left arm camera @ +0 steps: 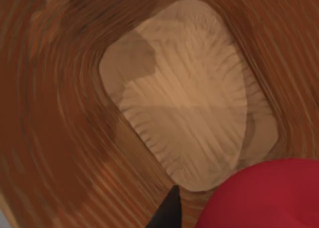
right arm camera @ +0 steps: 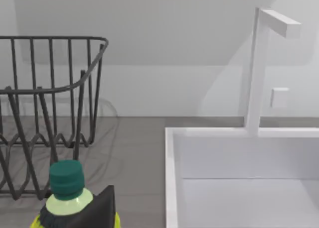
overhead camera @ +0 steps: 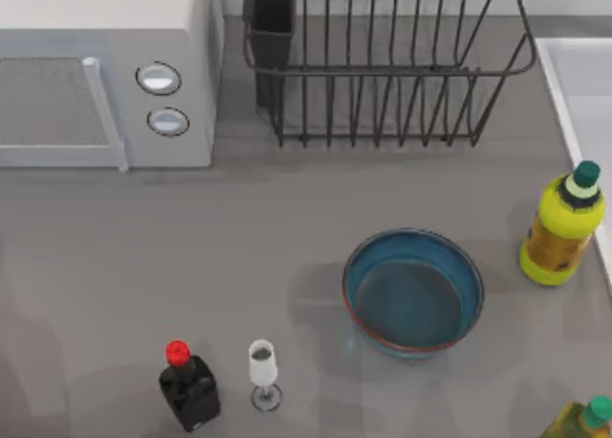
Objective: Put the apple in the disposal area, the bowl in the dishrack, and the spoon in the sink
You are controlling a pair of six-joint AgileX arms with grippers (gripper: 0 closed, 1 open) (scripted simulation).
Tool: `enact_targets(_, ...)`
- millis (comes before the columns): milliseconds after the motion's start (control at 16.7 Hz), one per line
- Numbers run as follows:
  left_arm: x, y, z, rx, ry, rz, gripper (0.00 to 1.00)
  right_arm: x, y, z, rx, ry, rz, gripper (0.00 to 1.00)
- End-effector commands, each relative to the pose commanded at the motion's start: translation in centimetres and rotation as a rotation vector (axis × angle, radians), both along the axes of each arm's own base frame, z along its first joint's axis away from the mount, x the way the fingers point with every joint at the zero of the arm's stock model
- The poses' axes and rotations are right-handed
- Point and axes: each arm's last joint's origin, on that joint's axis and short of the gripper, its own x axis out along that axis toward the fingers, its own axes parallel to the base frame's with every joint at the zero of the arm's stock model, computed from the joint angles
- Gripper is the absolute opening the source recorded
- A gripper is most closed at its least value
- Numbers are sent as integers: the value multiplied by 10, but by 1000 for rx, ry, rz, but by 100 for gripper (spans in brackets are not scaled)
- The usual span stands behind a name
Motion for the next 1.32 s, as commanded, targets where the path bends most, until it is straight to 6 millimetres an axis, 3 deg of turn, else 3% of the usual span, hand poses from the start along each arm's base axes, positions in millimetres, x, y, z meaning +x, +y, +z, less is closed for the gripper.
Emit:
enact_targets(480,0,0,0,0,0,0,98,0,0,0,0,0,0,100)
enact_targets(1080,0,0,0,0,-1,-1,100,0,0,0,0,0,0,100)
enact_targets(1320,-5,-1,-5,9,-37,98,100,0,0,0,0,0,0,100)
